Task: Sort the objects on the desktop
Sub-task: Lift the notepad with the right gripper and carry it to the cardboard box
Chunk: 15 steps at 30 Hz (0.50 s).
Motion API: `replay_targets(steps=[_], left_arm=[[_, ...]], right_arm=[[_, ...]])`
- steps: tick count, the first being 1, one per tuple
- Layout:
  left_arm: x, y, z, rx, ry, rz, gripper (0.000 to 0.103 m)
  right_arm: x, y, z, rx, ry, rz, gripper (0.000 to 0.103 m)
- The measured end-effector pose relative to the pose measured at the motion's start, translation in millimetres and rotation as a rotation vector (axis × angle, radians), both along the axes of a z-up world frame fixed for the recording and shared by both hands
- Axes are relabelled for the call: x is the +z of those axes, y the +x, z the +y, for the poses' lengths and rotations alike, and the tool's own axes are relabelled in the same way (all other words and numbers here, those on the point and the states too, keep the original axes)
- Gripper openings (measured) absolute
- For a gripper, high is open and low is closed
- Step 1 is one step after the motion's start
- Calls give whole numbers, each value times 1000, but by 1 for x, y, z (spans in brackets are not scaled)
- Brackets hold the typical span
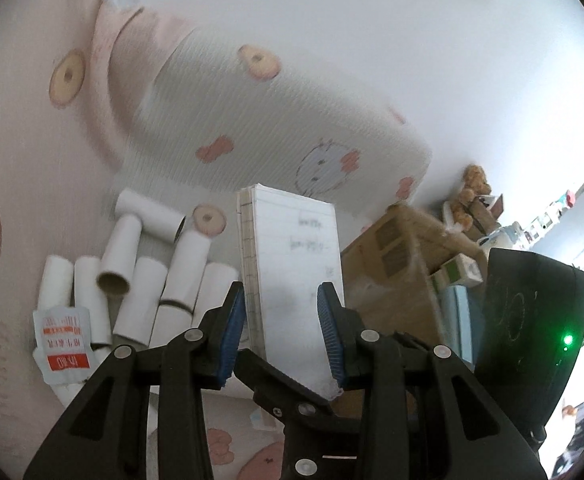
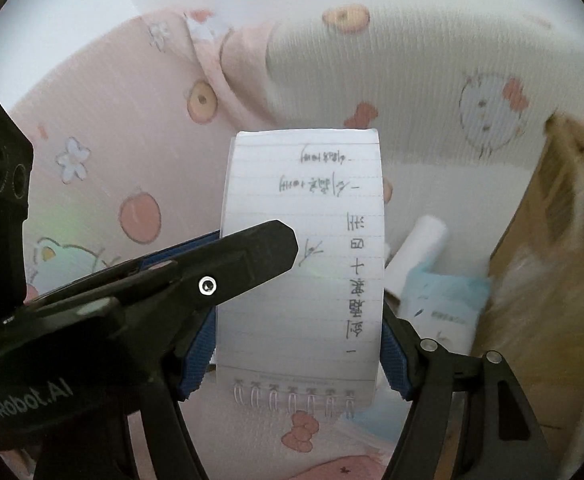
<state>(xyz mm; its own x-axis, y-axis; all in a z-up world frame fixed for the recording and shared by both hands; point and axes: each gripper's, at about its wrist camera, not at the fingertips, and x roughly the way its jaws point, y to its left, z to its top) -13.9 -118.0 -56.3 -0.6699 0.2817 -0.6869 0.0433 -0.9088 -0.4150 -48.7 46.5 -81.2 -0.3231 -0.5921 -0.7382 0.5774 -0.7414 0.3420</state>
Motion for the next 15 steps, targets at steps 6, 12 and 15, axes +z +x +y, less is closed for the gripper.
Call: replay_targets(steps=[6,12,15], left_arm=[[33,6,21,-8,-55,73,39],[55,-4,52,-57,-96,118,41],[68,-15,72,-102,-85,144,41]], right_arm=[[26,7,3,-24,-43,71,70],[45,8,22,-59,-78,127,70],[55,1,41,-110,-113,134,70]])
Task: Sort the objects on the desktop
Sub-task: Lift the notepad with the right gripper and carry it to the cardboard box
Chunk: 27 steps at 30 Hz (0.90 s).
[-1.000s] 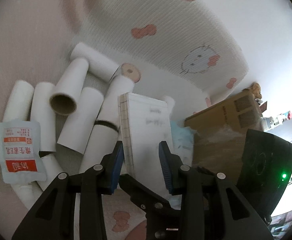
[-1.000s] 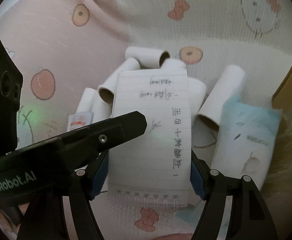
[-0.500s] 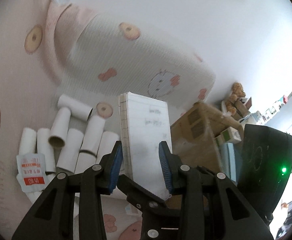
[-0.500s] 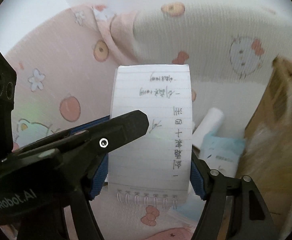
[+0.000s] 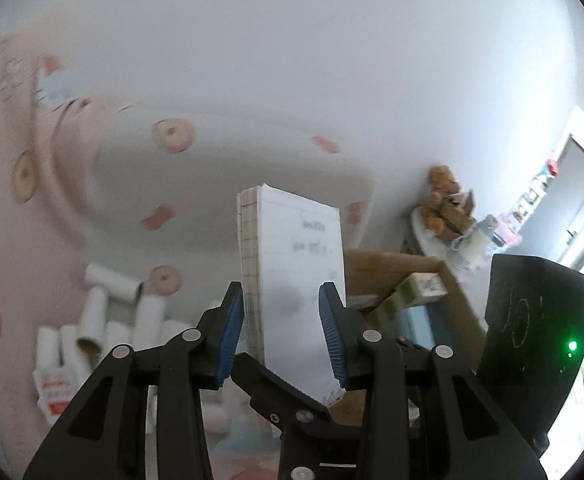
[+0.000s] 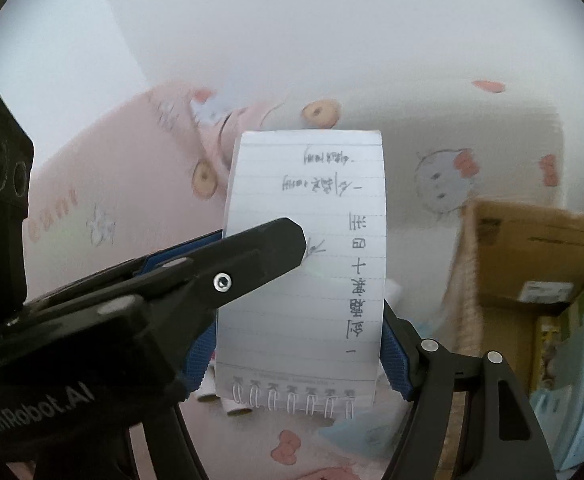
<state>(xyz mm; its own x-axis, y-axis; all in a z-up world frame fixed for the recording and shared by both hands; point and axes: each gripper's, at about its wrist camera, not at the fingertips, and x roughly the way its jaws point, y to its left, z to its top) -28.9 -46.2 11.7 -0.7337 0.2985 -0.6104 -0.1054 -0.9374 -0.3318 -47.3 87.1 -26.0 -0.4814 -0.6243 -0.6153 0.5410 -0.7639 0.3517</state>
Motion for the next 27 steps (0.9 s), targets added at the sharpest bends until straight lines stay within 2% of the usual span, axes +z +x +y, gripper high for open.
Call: replay_targets(steps=[3,6,14,19,23,27], left_arm=[[11,-8,20,-48,-1,18,41],[21,-13,45,-93,-18,39,41],[39,-28,106,-222,-112,56,41],[58,-36,139,-317,-122,80,41],[54,-36,163,-361,-137,76,41],[37,-37,177,-372,-140,38,41]], right_arm=[[10,-7,24,-42,-37,0,70],[18,-14,44,-84,-31,19,70],[25,-29,96,-190,-47,1,70],[46,-35,135,-275,-57,35,70],[53,-35,157,-325,-30,47,70],[42,-37,169,-343,-4,-7,70]])
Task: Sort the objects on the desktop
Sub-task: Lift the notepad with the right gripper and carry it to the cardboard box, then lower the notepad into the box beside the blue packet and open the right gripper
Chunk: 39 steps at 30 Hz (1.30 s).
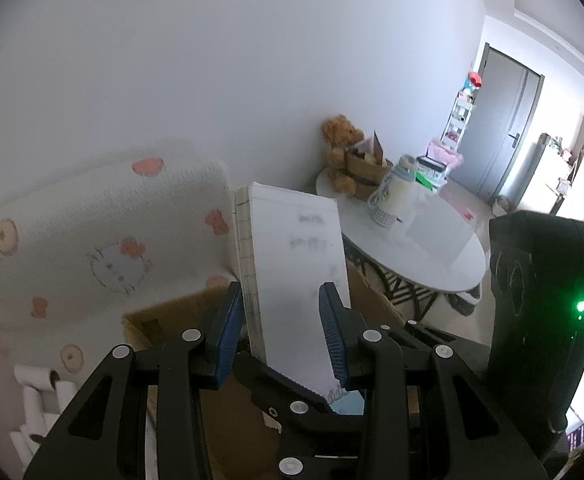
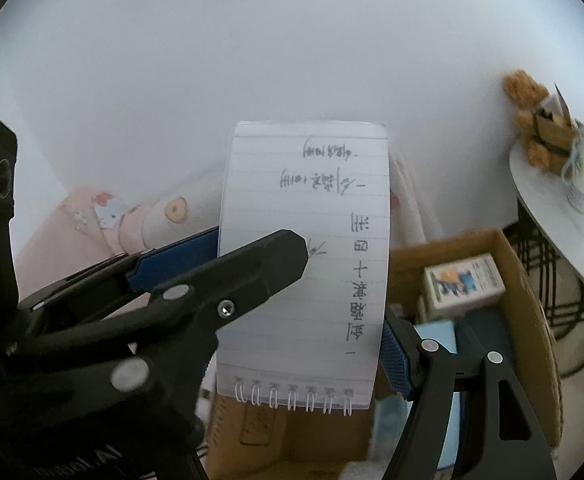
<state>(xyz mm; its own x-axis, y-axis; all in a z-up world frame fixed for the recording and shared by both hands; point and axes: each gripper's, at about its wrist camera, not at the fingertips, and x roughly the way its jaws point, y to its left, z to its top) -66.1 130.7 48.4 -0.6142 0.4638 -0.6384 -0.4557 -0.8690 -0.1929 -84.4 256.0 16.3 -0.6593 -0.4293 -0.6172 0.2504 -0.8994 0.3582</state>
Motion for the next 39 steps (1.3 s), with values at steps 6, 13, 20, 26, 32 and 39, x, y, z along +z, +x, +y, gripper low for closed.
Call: replay_targets(steps=[6,13,20,26,32,39], left_arm=[[-32,1,2,49,-10,-145,41],[-50,5,5,90,23,-190,41],[-61,13,17,97,37,-216,41],[-73,7,33,66,52,-265,41],[-94,-8,47,38,92,-356,41],[-121,-32,64,10,138,-487,41]], right_arm=[[-20,3,8,42,60,-87,70],[-41,6,11,87,94,-144,71],[-50,11,20,113,116,-173,70],[-63,8,38,103,141,-225,70],[-71,1,49,77,204,-253,70],[-83,-8,59,68,322,-311,71]])
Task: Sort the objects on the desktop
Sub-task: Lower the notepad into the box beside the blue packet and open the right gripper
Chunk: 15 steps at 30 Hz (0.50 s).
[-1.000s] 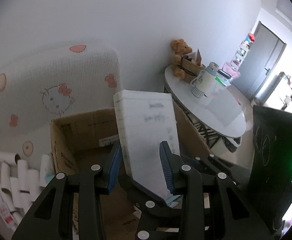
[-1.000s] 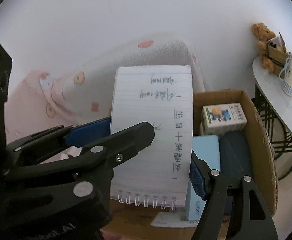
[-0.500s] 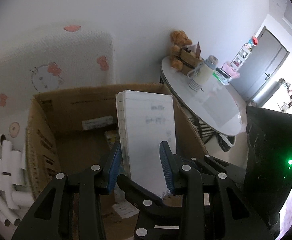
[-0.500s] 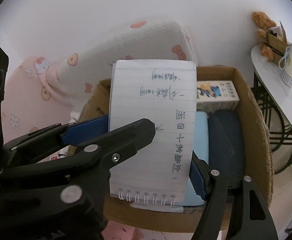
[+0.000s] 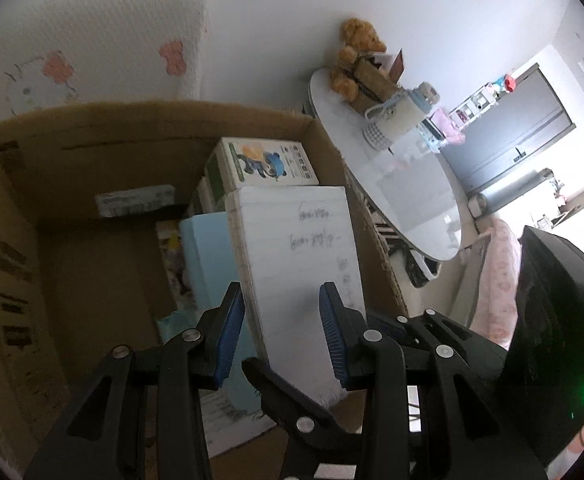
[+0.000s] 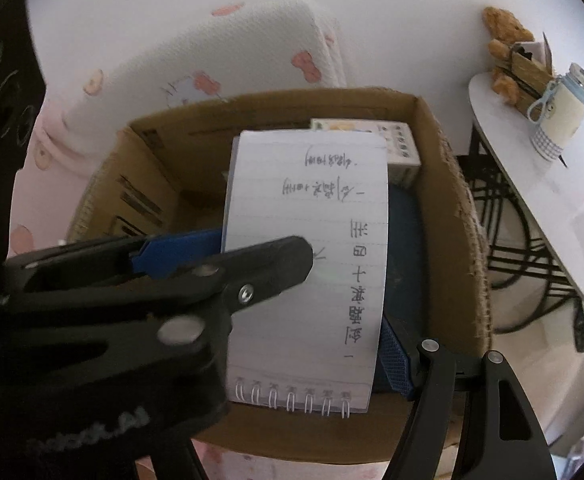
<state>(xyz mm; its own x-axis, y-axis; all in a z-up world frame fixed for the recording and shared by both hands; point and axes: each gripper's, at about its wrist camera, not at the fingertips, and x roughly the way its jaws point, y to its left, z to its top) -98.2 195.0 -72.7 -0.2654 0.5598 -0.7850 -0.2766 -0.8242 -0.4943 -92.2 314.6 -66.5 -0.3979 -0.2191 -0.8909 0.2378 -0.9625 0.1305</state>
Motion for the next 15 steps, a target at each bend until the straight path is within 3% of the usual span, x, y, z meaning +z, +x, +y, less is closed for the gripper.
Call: replay_targets(steps=[11,15], left_arm=[[-33,-18,7,4,76,-164,41],[-39,-19,9,7,69,-175,41]], right_arm=[[-16,-10,10,6,81,-69,71],[-22,-11,13,12,80,-88,71]])
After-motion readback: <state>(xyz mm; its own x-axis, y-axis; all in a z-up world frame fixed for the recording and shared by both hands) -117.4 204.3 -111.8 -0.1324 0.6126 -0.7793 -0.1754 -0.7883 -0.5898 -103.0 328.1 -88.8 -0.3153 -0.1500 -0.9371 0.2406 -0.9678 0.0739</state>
